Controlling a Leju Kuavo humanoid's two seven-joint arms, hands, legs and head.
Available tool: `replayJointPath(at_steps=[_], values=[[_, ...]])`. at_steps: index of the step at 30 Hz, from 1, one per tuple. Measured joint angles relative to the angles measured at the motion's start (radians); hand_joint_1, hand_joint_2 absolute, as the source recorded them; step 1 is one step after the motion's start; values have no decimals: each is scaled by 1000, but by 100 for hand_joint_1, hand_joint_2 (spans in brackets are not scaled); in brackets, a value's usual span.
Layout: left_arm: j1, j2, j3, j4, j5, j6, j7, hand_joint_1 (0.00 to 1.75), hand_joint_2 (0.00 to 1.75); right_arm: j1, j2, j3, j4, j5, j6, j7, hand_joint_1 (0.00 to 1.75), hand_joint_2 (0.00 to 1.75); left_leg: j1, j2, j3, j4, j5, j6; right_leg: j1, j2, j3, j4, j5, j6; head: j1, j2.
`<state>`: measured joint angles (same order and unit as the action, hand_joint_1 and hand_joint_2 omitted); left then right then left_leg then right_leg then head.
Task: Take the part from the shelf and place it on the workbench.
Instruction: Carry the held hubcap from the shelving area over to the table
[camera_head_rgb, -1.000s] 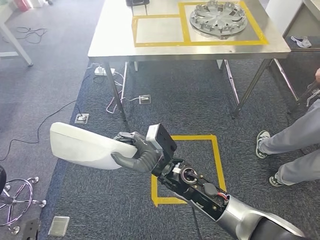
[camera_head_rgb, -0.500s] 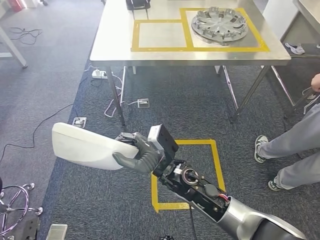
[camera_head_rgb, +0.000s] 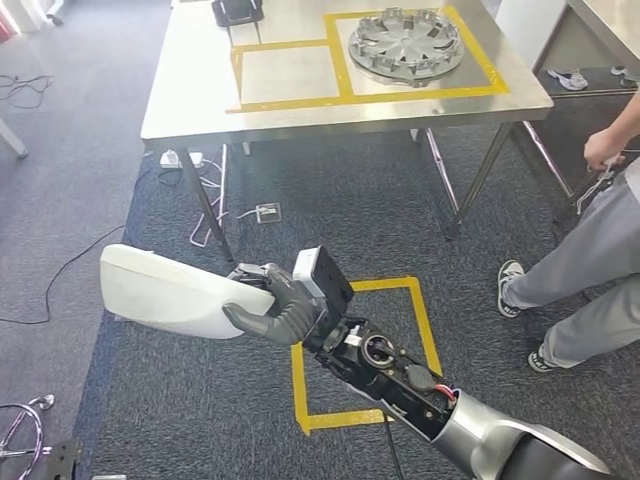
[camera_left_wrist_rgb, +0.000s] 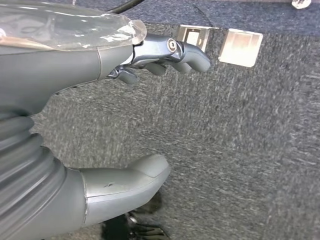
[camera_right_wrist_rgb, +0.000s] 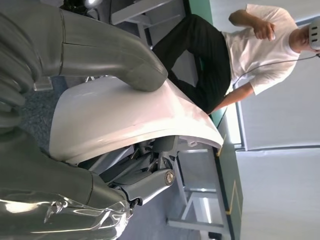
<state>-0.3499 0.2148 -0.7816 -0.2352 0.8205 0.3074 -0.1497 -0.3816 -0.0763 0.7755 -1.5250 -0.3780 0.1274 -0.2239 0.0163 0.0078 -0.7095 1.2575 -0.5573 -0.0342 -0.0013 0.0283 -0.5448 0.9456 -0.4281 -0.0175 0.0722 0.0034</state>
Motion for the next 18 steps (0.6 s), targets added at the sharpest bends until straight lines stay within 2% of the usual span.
replayJointPath(at_steps=[1, 3, 4, 5, 6, 8, 10, 12, 14, 15, 16, 17, 18], values=[[2, 0, 0, 0, 0, 0, 0, 0, 175, 1, 0, 0, 1, 0, 0, 0, 175, 175, 0, -1, -2, -23, 31, 1, 0, 7, 4, 0, -3, 0, 0, 0], [1, 2, 0, 0, -1, 0, 0, 0, 175, 1, 0, 0, 1, 0, 0, 0, 175, 175, 1, -12, 47, -164, 121, 6, 0, 20, 16, 1, -13, 5, 0, 0], [0, 2, 0, 0, -3, 0, 0, 0, 175, 0, 0, 0, 1, 0, 0, 0, 175, 175, 1, -21, 76, -232, 152, 9, 2, 26, 19, 2, -18, 9, -1, 0], [-1, 3, 0, 0, -5, 0, 0, 0, 175, 0, 0, 0, 1, 0, 0, 0, 175, 175, 1, -28, 95, -277, 167, 11, 3, 31, 21, 3, -22, 14, -1, 0], [-3, 2, 0, 0, -7, 0, 0, 0, 175, -1, 0, 0, 1, 0, -1, 0, 175, 175, 0, -32, 103, -295, 166, 15, 3, 35, 20, 3, -25, 18, -1, 0], [-6, 0, 0, 0, -11, -1, 0, 0, 175, 0, 0, -1, 1, 0, -2, 0, 175, 175, -2, -26, 107, -298, 161, 23, 1, 41, 19, 2, -30, 28, 0, 0], [-9, -2, 0, 0, -13, -1, 0, 0, 175, 0, 0, -2, 0, 0, -5, 0, 175, 175, 0, -17, 114, -302, 158, 35, 1, 24, 6, 32, -51, 38, 2, 0], [-11, -2, 0, 0, -14, -1, 0, 0, 175, 1, 0, -3, 0, 0, -8, -1, 175, 175, -1, -8, 124, -305, 152, 45, 1, -4, -48, 145, -101, 45, 8, 0], [-10, -2, 0, 0, -13, -1, 1, 0, 175, 4, -1, -3, 0, 0, -12, -1, 175, 175, -2, 2, 133, -305, 143, 50, -1, -14, -127, 291, -148, 48, 13, 0], [-8, -3, 0, 0, -13, -1, 1, 0, 175, 6, -1, -3, 0, 0, -13, 0, 175, 175, -3, 7, 139, -305, 138, 50, -1, -16, -152, 326, -146, 49, 14, 0], [-7, -3, 0, 0, -13, -1, 1, 0, 175, 8, -2, -3, 1, 0, -14, 0, 175, 175, -3, 11, 146, -305, 133, 49, -2, -17, -158, 320, -125, 49, 16, 0], [-6, -3, 0, 0, -12, -1, 1, 0, 175, 9, -2, -3, 1, 1, -16, 0, 175, 175, -3, 14, 155, -304, 127, 47, -2, -19, -141, 268, -83, 47, 17, 0], [-6, -4, 0, 0, -13, -1, 1, 0, 175, 9, -2, -3, 0, 3, -18, 1, 175, 175, -3, 16, 164, -305, 120, 44, -2, -24, -110, 189, -35, 43, 19, 0]])
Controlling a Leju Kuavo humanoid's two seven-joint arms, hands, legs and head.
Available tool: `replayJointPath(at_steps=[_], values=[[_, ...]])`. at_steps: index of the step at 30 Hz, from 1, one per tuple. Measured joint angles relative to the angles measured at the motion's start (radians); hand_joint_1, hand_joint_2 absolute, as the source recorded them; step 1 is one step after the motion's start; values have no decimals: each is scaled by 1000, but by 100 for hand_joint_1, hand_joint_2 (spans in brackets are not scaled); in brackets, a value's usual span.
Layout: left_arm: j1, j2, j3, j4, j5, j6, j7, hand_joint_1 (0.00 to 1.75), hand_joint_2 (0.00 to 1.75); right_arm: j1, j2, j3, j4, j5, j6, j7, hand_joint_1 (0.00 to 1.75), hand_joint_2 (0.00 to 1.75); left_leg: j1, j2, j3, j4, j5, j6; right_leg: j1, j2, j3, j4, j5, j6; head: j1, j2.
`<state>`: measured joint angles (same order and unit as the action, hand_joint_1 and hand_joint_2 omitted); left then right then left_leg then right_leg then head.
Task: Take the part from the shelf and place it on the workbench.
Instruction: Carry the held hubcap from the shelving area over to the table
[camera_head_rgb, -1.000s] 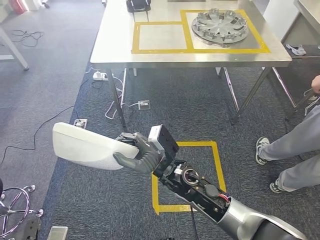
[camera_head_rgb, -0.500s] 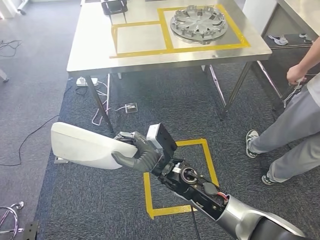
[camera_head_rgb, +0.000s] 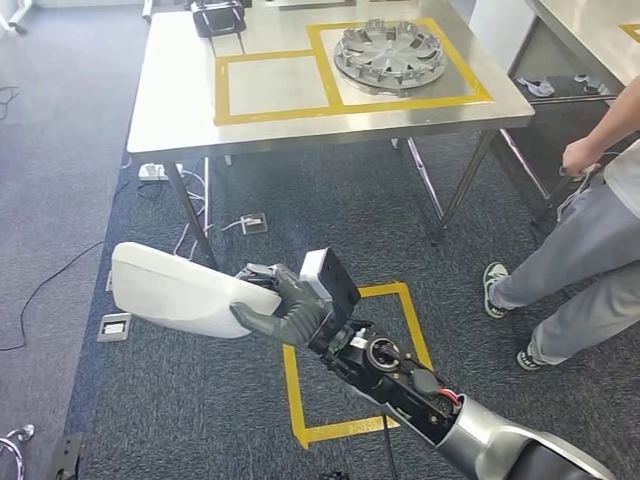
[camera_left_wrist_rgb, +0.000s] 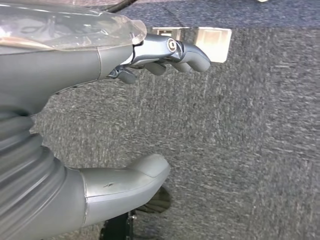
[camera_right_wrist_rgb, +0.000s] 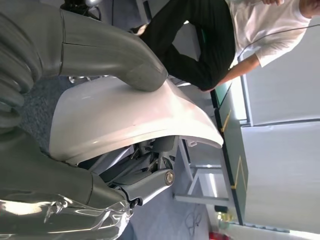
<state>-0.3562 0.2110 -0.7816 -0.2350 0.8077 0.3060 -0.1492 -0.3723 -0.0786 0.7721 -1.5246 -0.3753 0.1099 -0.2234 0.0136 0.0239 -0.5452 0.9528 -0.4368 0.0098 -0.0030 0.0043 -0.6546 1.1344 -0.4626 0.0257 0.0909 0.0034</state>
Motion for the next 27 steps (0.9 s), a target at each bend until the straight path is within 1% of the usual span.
replayJointPath(at_steps=[1, 2, 3, 5, 6, 7, 8, 9, 10, 11, 12, 13, 14, 15, 16, 17, 18, 19, 21, 22, 23, 24, 25, 26, 27], values=[[-1, -1, 0, 0, 0, 0, 0, 0, 175, 0, 0, -1, 0, 2, -3, 0, 175, 175, -2, 2, 7, 0, -6, -4, 3, -5, 33, -73, 34, -4, -1, 0], [-3, -2, 0, 0, -1, -1, 0, 0, 175, -1, 0, -2, -1, 5, -5, 0, 175, 175, -3, 4, 10, 1, -10, -8, 5, -9, 61, -132, 52, -9, -2, 0], [-4, -3, 0, 0, -2, -1, 0, 0, 175, 0, 0, -2, -2, 7, -8, 1, 175, 175, -5, 5, 11, 1, -12, -12, 8, -10, 77, -163, 56, -12, -3, 0], [-7, -5, 0, 0, -3, -1, 0, 0, 175, 2, 0, -4, -3, 9, -10, 1, 175, 175, -6, 9, 11, 0, -14, -20, 11, -6, 87, -177, 48, -19, -4, 0], [-8, -6, 0, 0, -4, -1, 0, 0, 175, 4, 0, -4, -4, 11, -12, 2, 175, 175, -4, 9, 11, 4, -19, -26, 9, -4, 90, -180, 48, -23, -4, 0], [-9, -6, 0, 0, -5, -2, 1, 0, 175, 4, 0, -5, -6, 13, -14, 2, 175, 175, -3, 6, 5, 20, -30, -31, 7, -1, 95, -185, 48, -27, -6, 0], [-11, -6, 0, 0, -7, -2, 1, 0, 175, 4, 0, -6, -9, 15, -15, 2, 175, 175, -1, 0, -13, 58, -49, -35, 4, 0, 101, -189, 48, -32, -8, 0], [-13, -6, 0, 0, -8, -3, 2, 0, 175, 5, 0, -6, -11, 19, -17, 2, 175, 175, 0, -7, -44, 118, -74, -39, 3, 1, 105, -192, 47, -36, -11, 0], [-13, -7, 0, 0, -10, -4, 2, 0, 175, 6, 0, -7, -13, 21, -19, 3, 175, 175, 0, -12, -87, 192, -100, -41, 2, 2, 107, -192, 45, -39, -14, 0], [-12, -7, 0, 0, -11, -5, 4, 0, 175, 9, -1, -7, -14, 24, -21, 4, 175, 175, 1, -14, -131, 261, -118, -44, 3, 4, 109, -192, 42, -41, -15, 0], [-10, -7, -1, 0, -12, -5, 5, 0, 175, 13, -1, -7, -16, 26, -23, 5, 175, 175, 1, -15, -163, 303, -119, -45, 3, 7, 111, -192, 40, -43, -15, 0], [-8, -7, -1, 0, -12, -6, 6, 0, 175, 16, -1, -7, -16, 28, -25, 7, 175, 175, 2, -15, -177, 305, -100, -45, 3, 11, 115, -192, 36, -43, -16, 0], [-7, -6, -1, 0, -12, -6, 7, 0, 175, 18, -1, -7, -17, 29, -26, 7, 175, 175, 3, -16, -168, 264, -62, -44, 3, 15, 121, -192, 32, -42, -16, 0], [-8, -6, -1, 0, -13, -6, 7, 0, 175, 19, -1, -8, -18, 30, -26, 8, 175, 175, 4, -16, -142, 192, -16, -42, 2, 18, 128, -192, 27, -39, -16, 0], [-9, -5, -1, 0, -13, -6, 7, 0, 175, 18, -1, -8, -19, 31, -27, 8, 175, 175, 3, -17, -109, 116, 21, -40, 5, 21, 133, -190, 21, -35, -17, 0], [-11, -5, -1, 0, -14, -6, 7, 0, 175, 18, -1, -9, -20, 32, -27, 8, 175, 175, 3, -18, -84, 57, 44, -37, 7, 23, 136, -189, 16, -30, -18, 0], [-13, -5, -1, 0, -14, -6, 7, 0, 175, 18, -1, -10, -23, 32, -27, 9, 175, 175, 2, -19, -68, 21, 53, -33, 8, 25, 138, -189, 11, -25, -18, 0], [-13, -5, -1, 0, -15, -6, 7, 0, 175, 19, -1, -12, -24, 33, -27, 9, 175, 175, 0, -19, -63, 9, 49, -29, 10, 27, 138, -189, 8, -21, -18, 0], [-14, -6, -2, 0, -15, -6, 8, 0, 175, 20, -1, -14, -27, 33, -27, 9, 175, 175, 0, -19, -60, 6, 45, -17, 6, 25, 137, -187, 0, -11, -16, 0], [-15, -6, -2, 0, -15, -6, 8, 0, 175, 20, -1, -15, -29, 33, -27, 10, 175, 175, 0, -18, -56, 4, 43, -11, 5, 21, 132, -172, -11, -6, -16, 0], [-16, -6, -2, 0, -15, -7, 8, 0, 175, 21, -1, -17, -31, 33, -27, 10, 175, 175, 1, -18, -52, 2, 42, -5, 4, 16, 115, -135, -32, -1, -13, 0], [-16, -6, -2, 0, -15, -7, 8, 0, 175, 22, -1, -19, -32, 33, -27, 10, 175, 175, 1, -17, -48, 1, 39, -1, 3, 11, 87, -75, -61, 3, -10, 0], [-17, -6, -2, 0, -15, -7, 8, 0, 175, 23, -1, -20, -34, 33, -27, 10, 175, 175, 1, -17, -45, 1, 36, 3, 2, 8, 50, 2, -93, 6, -8, 0], [-16, -7, -2, 0, -15, -7, 8, 0, 175, 25, -1, -20, -34, 33, -27, 10, 175, 175, 0, -17, -42, 1, 33, 6, 2, 7, 10, 77, -118, 9, -6, 0], [-16, -7, -2, 0, -15, -7, 8, 0, 175, 27, -2, -21, -34, 33, -28, 10, 175, 175, -1, -17, -38, 1, 29, 6, 2, 7, -20, 125, -126, 10, -5, 0]])
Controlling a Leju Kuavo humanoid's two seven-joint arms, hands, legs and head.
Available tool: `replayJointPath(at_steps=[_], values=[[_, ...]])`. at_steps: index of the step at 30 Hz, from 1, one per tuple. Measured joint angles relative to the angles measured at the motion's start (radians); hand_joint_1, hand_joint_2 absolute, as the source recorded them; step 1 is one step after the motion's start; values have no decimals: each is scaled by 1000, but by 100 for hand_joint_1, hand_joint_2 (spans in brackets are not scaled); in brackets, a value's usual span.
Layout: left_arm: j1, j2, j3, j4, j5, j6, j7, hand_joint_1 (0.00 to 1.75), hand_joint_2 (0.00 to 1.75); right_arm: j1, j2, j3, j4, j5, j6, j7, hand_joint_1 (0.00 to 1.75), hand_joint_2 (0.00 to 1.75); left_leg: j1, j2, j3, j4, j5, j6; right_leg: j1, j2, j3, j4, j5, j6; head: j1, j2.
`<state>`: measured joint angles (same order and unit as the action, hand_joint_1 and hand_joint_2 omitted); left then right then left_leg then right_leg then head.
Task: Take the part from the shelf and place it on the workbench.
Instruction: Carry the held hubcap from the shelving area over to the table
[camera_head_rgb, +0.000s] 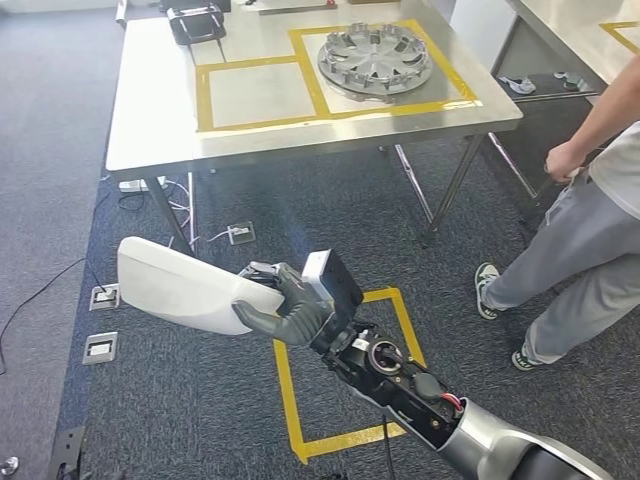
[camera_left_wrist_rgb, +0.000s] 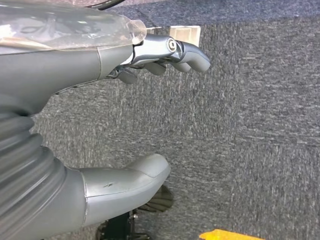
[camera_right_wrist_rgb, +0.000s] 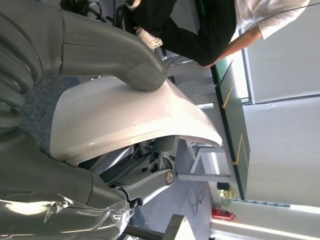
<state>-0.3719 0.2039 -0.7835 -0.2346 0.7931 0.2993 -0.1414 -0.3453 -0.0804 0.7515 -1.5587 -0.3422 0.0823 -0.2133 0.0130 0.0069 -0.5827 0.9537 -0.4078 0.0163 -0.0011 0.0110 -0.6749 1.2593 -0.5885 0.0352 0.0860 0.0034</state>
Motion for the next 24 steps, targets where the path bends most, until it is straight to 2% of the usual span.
replayJointPath(at_steps=[1, 2, 4, 5, 6, 8, 9, 11, 12, 14, 15, 16, 17, 19, 20, 21, 22, 24], values=[[1, 0, 0, 0, 0, 0, 0, 0, 175, 2, -1, 0, 0, 0, 0, 0, 175, 175, 0, 0, 6, 0, -4, 0, 0, 0, -13, 10, 13, 0, 1, 0], [1, -1, 0, 0, 0, 0, 0, 0, 175, 3, -1, 0, 0, 0, 0, 1, 175, 175, 0, 0, 14, 0, -9, -1, 0, -1, -4, -25, 47, -3, 3, 0], [1, -1, 0, 0, 0, 0, 0, 0, 175, 3, -1, -1, -1, 0, 0, 1, 175, 175, -1, -1, 32, 0, -21, -6, 2, -3, 54, -169, 137, -12, 6, 0], [0, -2, 0, 0, 0, 0, 0, 0, 175, 2, -1, -1, -2, 0, 0, 1, 175, 175, -3, -1, 38, 0, -26, -9, 5, -5, 82, -235, 166, -17, 5, 0], [0, -2, 0, 0, 0, 0, 0, 0, 175, 2, -1, -1, -2, 0, 0, 1, 175, 175, -4, -1, 40, 0, -29, -13, 7, -6, 103, -277, 177, -23, 5, 0], [-1, -3, -1, 0, 0, 0, 0, 0, 175, 2, -1, -2, -2, 0, -1, 1, 175, 175, -6, 1, 40, -2, -31, -22, 11, -5, 117, -301, 171, -30, 3, 0], [-1, -3, -1, 0, 0, 0, 1, 0, 175, 2, -2, -2, -3, 0, -1, 1, 175, 175, -6, 3, 40, -2, -34, -26, 8, -3, 123, -307, 171, -34, 3, 0], [-3, -3, -1, 0, 0, 0, 1, 0, 175, 0, -2, -2, -6, 0, 0, 1, 175, 175, -5, 2, 27, 35, -56, -35, 2, -2, 133, -320, 173, -43, -1, 0], [-4, -2, -1, 0, 0, 0, 1, 0, 175, -1, -2, -2, -8, 0, 0, 1, 175, 175, -4, 1, 2, 88, -81, -39, 0, -2, 139, -324, 172, -48, -4, 0], [-2, -2, -1, 0, 0, 0, 1, 0, 175, -1, -2, -1, -9, 0, 0, 1, 175, 175, -3, -1, -80, 236, -134, -45, 0, -2, 144, -325, 167, -54, -9, 0], [0, -1, -1, 0, 0, 0, 1, 0, 175, 0, -2, -1, -9, 0, 0, 1, 175, 175, -2, -1, -118, 292, -145, -47, 0, -1, 147, -325, 165, -55, -9, 0], [3, -1, -1, 0, 0, 0, 1, 0, 175, 1, -2, -1, -9, 0, 0, 1, 175, 175, -1, -1, -139, 312, -137, -48, 0, 1, 150, -325, 161, -56, -10, 0], [4, -1, -1, 0, 0, 0, 1, 0, 175, 2, -2, -1, -9, 0, 0, 1, 175, 175, 0, -1, -137, 285, -106, -48, 0, 3, 155, -325, 158, -54, -10, 0], [3, 1, -1, 0, 0, 0, 1, 0, 175, 2, -2, -1, -9, 0, 0, 1, 175, 175, 3, -1, -82, 138, -17, -46, 1, 5, 167, -324, 147, -49, -10, 0], [2, 2, -1, 0, 0, 0, 1, 0, 175, 2, -2, -1, -9, 0, 0, 1, 175, 175, 3, -1, -51, 66, 13, -45, 3, 6, 170, -323, 141, -44, -12, 0], [1, 2, -1, 0, 0, 0, 1, 0, 175, 1, -2, -1, -9, 0, 0, 1, 175, 175, 2, -1, -31, 20, 28, -42, 5, 7, 172, -321, 136, -39, -12, 0], [0, 2, -1, 0, 0, 0, 1, 0, 175, 1, -2, -1, -9, 0, 0, 1, 175, 175, 1, -2, -23, 2, 28, -38, 7, 8, 172, -321, 131, -35, -11, 0], [0, 1, -2, 0, 0, 0, 1, 0, 175, 1, -2, -2, -10, 0, 0, 1, 175, 175, -1, -3, -19, -2, 23, -28, 6, 9, 173, -321, 124, -25, -10, 0]])
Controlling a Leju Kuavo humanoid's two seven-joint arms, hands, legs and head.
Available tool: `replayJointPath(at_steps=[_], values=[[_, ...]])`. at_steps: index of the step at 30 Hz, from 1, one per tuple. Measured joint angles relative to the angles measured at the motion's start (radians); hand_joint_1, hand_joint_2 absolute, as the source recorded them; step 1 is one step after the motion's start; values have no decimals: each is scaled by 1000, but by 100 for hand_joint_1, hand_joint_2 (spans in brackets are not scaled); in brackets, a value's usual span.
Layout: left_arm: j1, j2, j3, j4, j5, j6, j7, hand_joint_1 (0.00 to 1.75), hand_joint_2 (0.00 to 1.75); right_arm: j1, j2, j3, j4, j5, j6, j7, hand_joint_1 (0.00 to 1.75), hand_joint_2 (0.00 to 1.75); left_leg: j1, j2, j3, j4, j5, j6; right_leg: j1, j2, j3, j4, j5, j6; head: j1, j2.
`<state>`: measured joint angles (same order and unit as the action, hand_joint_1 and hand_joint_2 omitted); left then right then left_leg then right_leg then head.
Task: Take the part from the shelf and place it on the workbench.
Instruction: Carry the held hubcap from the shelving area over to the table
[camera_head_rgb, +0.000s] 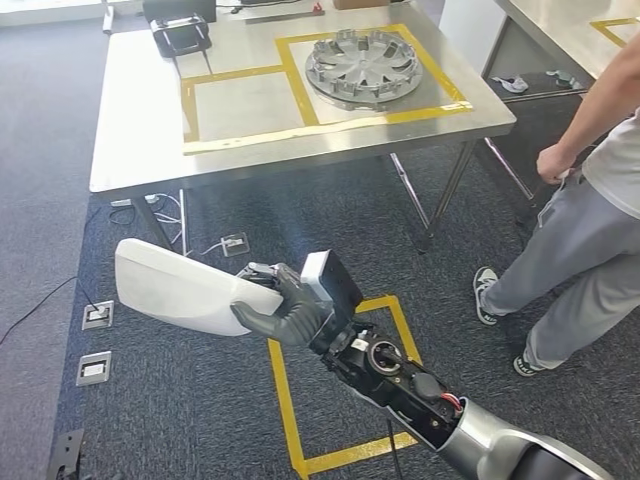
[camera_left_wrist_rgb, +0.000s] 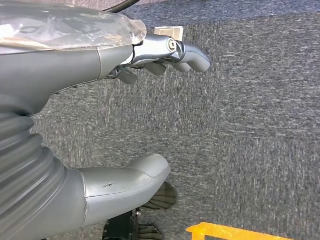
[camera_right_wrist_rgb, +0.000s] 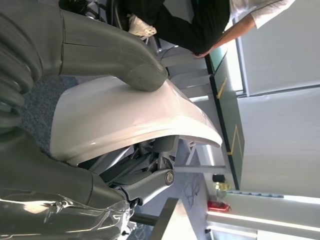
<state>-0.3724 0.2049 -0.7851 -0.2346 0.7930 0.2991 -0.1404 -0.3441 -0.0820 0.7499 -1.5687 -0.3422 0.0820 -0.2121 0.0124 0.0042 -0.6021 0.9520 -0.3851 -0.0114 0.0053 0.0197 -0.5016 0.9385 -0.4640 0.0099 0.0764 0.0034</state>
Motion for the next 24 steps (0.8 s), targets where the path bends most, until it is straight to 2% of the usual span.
replayJointPath(at_steps=[2, 3, 5, 6, 7, 8, 9, 10, 11, 12, 13, 15, 17, 18, 19, 21, 22, 23, 24], values=[[-1, 0, 0, 0, 0, 0, 0, 0, 175, 0, 0, 0, -1, 0, 0, 0, 175, 175, 2, 0, 8, -4, -3, 12, -3, -4, -11, 31, -23, 11, 2, 0], [-1, 0, 0, 0, 0, 0, 0, 0, 175, -1, 0, -1, -1, 0, 0, 0, 175, 175, 3, 1, 12, -6, -5, 17, -5, -6, -33, 79, -49, 15, 5, 0], [-1, 0, 0, 0, 0, 0, 0, 0, 175, 1, 0, -1, -2, 0, 0, 0, 175, 175, 3, 2, 18, -7, -11, 24, -7, -9, -108, 229, -110, 23, 10, 0], [0, -1, 0, 0, 0, 0, 0, 0, 175, 2, -1, -1, -2, 0, 0, 0, 175, 175, 2, 2, 21, -6, -15, 25, -8, -9, -146, 295, -128, 26, 12, 0], [0, -1, 0, 0, 0, 0, 0, 0, 175, 4, -1, -1, -2, 0, 0, 0, 175, 175, 2, 1, 26, -6, -19, 25, -9, -10, -169, 327, -126, 27, 13, 0], [1, -2, 0, 0, 0, 0, 0, 0, 175, 5, -1, -1, -2, 0, 0, 0, 175, 175, 2, 1, 32, -6, -23, 24, -9, -10, -171, 314, -102, 27, 15, 0], [1, -2, 0, 0, 0, 0, 0, 0, 175, 5, -2, -1, -2, 0, 0, 0, 175, 175, 2, 0, 41, -6, -28, 22, -9, -11, -153, 259, -58, 25, 16, 0], [1, -2, 0, 0, 0, 0, 0, 0, 175, 5, -2, -1, -2, 0, 0, 0, 175, 175, 3, 0, 49, -6, -34, 19, -9, -12, -124, 181, -9, 22, 18, 0], [1, -2, 0, 0, 0, 0, 0, 0, 175, 4, -2, -1, -2, 0, -1, 0, 175, 175, 1, 0, 55, -6, -39, 15, -7, -13, -95, 108, 28, 18, 17, 0], [0, -3, -1, 0, -2, -2, 0, 0, 175, 4, -2, -1, -2, 3, -4, 0, 175, 175, -1, -1, 57, -5, -43, 11, -6, -14, -71, 52, 49, 13, 17, 0], [-1, -3, -1, 0, -6, -6, 0, 0, 175, 5, -2, -1, -3, 11, -13, 1, 175, 175, -2, -1, 56, -5, -44, 7, -4, -14, -59, 24, 53, 9, 16, 0], [-2, -5, -5, 0, -20, -17, -2, 0, 175, 18, -4, -4, -14, 42, -47, 16, 175, 175, -3, 0, 55, -5, -46, -2, -3, -12, -50, 11, 45, 0, 14, 0], [-5, -10, -12, 0, -35, -18, -3, 0, 175, 50, -13, -13, -54, 73, -84, 54, 175, 175, -1, 0, 50, 16, -62, -12, -6, -11, -40, 5, 44, -9, 11, 0], [-7, -13, -15, 0, -39, -14, -1, 0, 175, 68, -19, -18, -82, 81, -97, 76, 175, 175, -1, 0, 34, 56, -82, -17, -8, -12, -34, 1, 44, -14, 9, 0], [-9, -16, -17, 0, -42, -10, 2, 0, 175, 85, -26, -22, -110, 86, -104, 93, 175, 175, 0, 0, 4, 117, -110, -20, -8, -12, -29, -1, 42, -18, 6, 0], [-10, -21, -20, 0, -47, -6, 7, 0, 175, 112, -38, -25, -151, 91, -112, 111, 175, 175, 1, 0, -80, 265, -160, -23, -7, -12, -25, -1, 37, -24, 3, 0], [-10, -23, -21, 0, -48, -6, 9, 0, 175, 123, -43, -27, -167, 92, -114, 116, 175, 175, 1, 0, -109, 307, -163, -23, -6, -10, -22, -1, 34, -26, 2, 0], [-9, -25, -22, 0, -49, -6, 10, 0, 175, 132, -48, -28, -182, 92, -115, 118, 175, 175, 1, 0, -119, 308, -145, -22, -6, -8, -18, -1, 30, -26, 2, 0], [-10, -27, -24, 0, -49, -6, 10, 0, 175, 138, -51, -29, -195, 93, -116, 120, 175, 175, 1, 0, -107, 265, -109, -20, -6, -5, -13, -1, 26, -25, 2, 0]])
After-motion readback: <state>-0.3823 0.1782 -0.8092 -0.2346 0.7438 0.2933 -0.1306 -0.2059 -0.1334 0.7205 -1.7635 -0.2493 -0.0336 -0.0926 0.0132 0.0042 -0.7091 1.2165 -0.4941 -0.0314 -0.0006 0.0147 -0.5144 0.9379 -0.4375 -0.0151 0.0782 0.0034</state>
